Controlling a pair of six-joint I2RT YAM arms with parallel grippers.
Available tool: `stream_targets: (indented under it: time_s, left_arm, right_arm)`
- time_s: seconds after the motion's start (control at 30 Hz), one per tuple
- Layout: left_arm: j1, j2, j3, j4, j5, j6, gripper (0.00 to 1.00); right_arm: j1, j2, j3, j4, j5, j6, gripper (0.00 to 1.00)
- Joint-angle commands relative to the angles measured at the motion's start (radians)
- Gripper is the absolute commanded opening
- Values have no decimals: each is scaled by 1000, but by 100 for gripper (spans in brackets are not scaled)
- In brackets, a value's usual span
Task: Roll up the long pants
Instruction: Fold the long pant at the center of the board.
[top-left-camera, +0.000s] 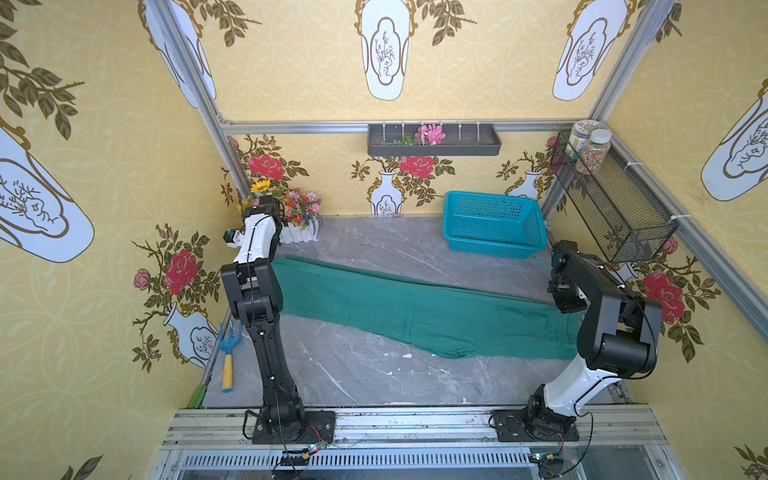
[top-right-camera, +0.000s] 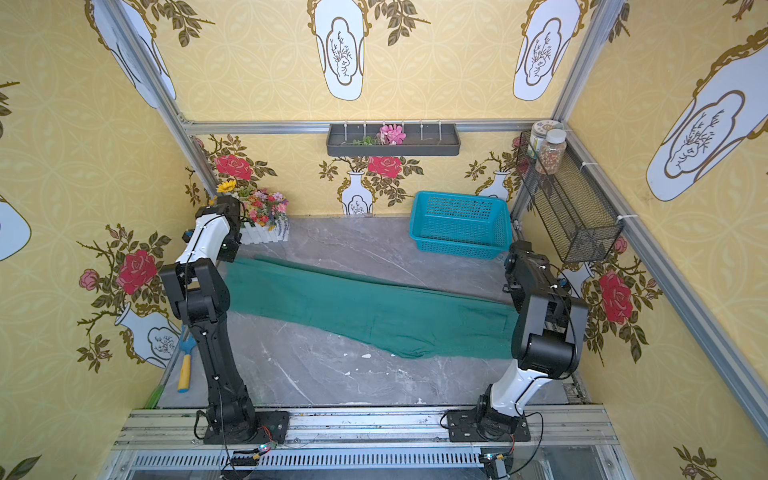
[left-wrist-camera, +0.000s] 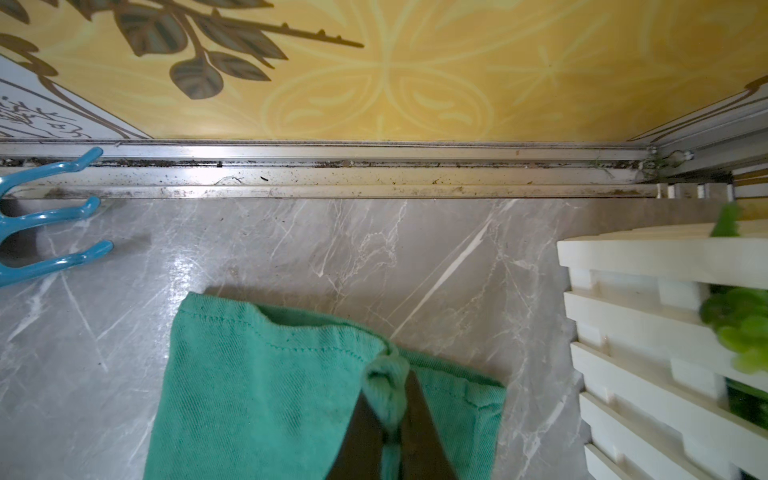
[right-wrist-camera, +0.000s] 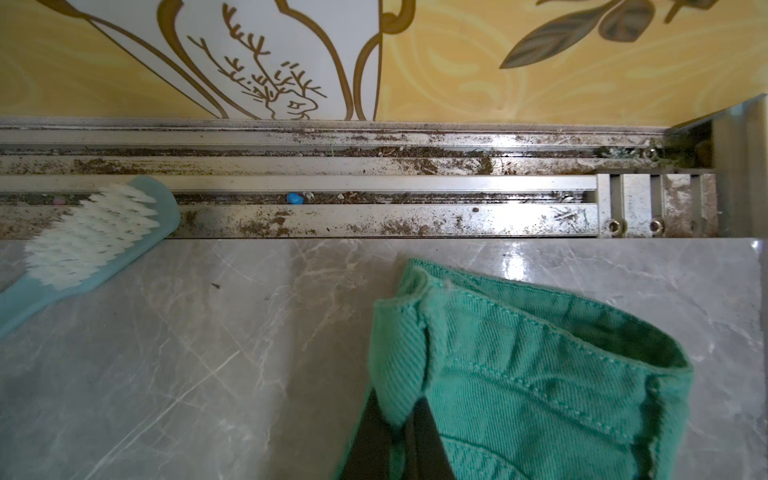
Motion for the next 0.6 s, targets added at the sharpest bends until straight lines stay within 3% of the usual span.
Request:
stream_targets:
  time_s: [0.0,0.17,0.23,0.33,0.43,0.57]
  left_arm:
    - [-1,4,-38,82,-73,-14,0]
    - [-9,23,-39,132,-53,12,1]
    - [-10,34,-30,143,-54,15,6]
    - [-14,47,-19,161,-48,30,27]
    - [-17,48,-15,176,-45,50,55]
    - [-18,13,-25,184,-51,61,85]
  right_arm:
    - [5,4,-22,88,112,-27,0]
    - [11,27,-42,151,96,-61,0]
    - [15,46,-38,161,87,-65,0]
    - [15,70,-36,185,70,-75,7]
    - [15,84,-30,206,46,-93,32]
    - [17,61,-31,232,20,-131,49]
